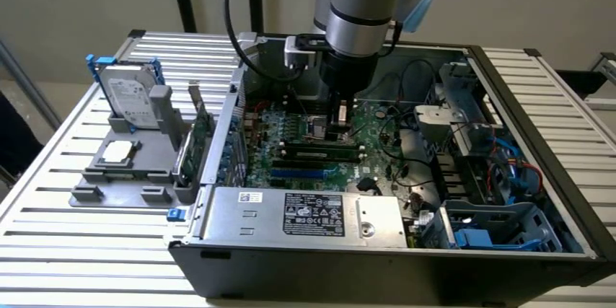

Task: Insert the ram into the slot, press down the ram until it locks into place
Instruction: 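Press down the ram until it locks into place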

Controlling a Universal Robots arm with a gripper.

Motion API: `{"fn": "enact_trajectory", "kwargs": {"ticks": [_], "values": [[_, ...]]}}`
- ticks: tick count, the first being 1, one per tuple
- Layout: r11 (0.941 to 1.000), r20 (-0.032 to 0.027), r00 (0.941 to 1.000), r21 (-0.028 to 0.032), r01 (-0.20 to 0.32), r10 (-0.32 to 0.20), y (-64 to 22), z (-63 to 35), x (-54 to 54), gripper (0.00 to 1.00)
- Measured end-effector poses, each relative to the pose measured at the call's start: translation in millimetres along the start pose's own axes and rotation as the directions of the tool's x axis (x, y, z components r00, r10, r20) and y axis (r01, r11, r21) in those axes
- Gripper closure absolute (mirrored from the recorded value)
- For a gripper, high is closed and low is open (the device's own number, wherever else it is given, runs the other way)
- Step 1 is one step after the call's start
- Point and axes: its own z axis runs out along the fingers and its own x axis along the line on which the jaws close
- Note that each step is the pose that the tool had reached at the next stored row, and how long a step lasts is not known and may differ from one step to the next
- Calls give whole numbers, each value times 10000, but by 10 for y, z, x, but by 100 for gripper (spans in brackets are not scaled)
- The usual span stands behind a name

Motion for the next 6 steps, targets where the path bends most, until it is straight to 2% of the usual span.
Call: {"fn": "enact_trajectory", "kwargs": {"ticks": [6], "values": [[10000, 0, 10000, 0, 0, 0, 0, 0, 0, 89]]}}
